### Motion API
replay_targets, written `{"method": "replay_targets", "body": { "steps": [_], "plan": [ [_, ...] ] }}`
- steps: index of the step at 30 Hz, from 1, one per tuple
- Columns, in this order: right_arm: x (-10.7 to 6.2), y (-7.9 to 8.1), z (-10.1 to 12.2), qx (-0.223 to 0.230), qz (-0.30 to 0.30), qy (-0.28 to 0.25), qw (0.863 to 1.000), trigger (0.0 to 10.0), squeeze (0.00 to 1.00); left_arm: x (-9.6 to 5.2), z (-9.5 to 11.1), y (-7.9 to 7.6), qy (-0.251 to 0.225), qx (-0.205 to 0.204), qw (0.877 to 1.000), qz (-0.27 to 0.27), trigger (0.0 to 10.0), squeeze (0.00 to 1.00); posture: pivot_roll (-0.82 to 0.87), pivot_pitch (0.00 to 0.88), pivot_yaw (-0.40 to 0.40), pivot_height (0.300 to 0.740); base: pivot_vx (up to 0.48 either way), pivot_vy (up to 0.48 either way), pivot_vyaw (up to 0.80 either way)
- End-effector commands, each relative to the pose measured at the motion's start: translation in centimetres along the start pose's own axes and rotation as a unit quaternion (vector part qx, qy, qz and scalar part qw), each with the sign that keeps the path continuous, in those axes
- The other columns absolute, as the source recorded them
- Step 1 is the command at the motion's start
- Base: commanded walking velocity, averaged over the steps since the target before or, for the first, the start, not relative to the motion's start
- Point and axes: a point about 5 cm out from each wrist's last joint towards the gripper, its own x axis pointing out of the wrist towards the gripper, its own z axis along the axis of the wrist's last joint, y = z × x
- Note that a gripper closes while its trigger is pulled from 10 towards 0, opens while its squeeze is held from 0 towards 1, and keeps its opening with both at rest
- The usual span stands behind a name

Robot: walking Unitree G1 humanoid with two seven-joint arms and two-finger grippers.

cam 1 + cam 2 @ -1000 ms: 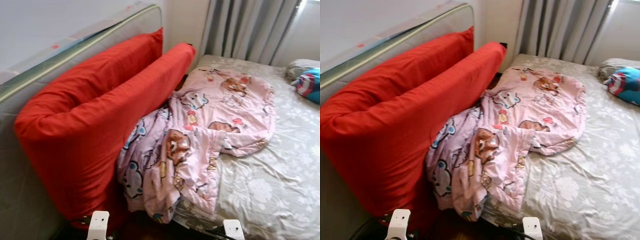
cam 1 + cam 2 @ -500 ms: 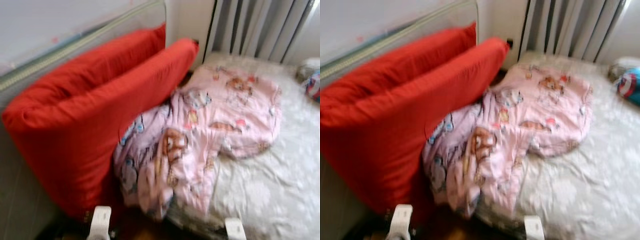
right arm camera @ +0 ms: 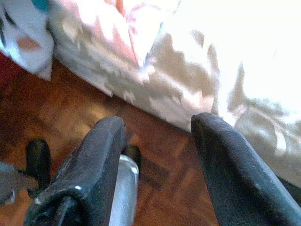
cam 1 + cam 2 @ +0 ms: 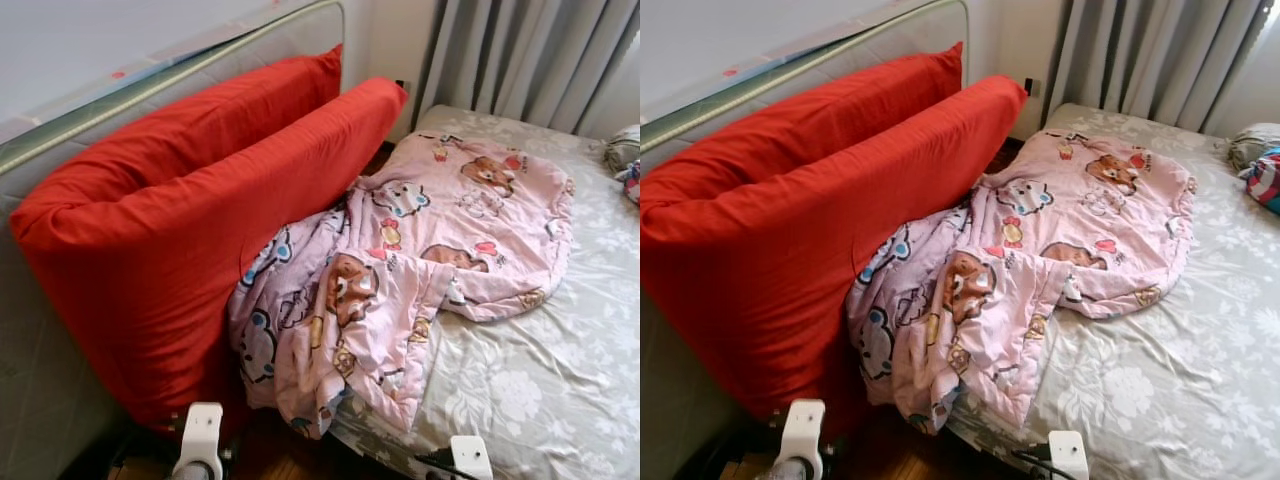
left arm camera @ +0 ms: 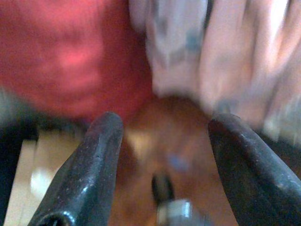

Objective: Clean up the room

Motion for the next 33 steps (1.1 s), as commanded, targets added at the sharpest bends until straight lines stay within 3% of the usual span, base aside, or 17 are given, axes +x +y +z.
{"method": "replay_targets", "body": {
  "steps": [1,4,7,9,13,17,33],
  "plan": [
    [-0.1,-0.1,0.0,0.011,0.000,-0.014,1.000,10.0,0.00,0.2,1.0,0.2,-0.028,-0.014,1.000,0.003,10.0,0.00,-0.09,0.034,-0.009,0.740,0.000,0.000,0.00],
    [-0.1,0.0,0.4,0.017,0.005,-0.037,0.999,10.0,0.00,0.3,2.4,0.4,-0.070,-0.022,0.997,0.007,10.0,0.00,-0.09,0.025,-0.011,0.740,0.000,0.000,0.00],
    [1.1,1.7,8.9,0.006,0.027,-0.168,0.985,10.0,0.00,0.2,2.6,0.5,-0.087,-0.024,0.996,0.011,10.0,0.00,-0.10,0.012,-0.014,0.740,0.000,0.000,0.00],
    [1.0,1.9,11.3,0.004,0.028,-0.213,0.977,10.0,0.00,-0.2,2.3,0.7,-0.100,-0.030,0.994,0.015,10.0,0.00,-0.10,0.007,-0.018,0.740,0.000,0.000,0.00],
    [0.6,1.2,12.1,0.013,0.020,-0.256,0.966,10.0,0.00,-0.9,1.6,1.0,-0.124,-0.027,0.992,0.019,10.0,0.00,-0.08,0.000,-0.023,0.740,0.000,0.000,0.00],
    [0.2,1.1,11.6,0.008,0.029,-0.276,0.961,10.0,0.00,-1.5,1.7,1.1,-0.153,-0.022,0.988,0.019,10.0,0.00,-0.09,0.000,-0.022,0.740,0.000,0.000,0.00],
    [0.1,2.1,11.3,0.021,0.036,-0.283,0.958,10.0,0.00,-1.4,2.6,-0.1,-0.174,-0.022,0.984,-0.004,10.0,0.00,-0.10,0.000,-0.018,0.740,0.000,0.000,0.00]
  ]
}}
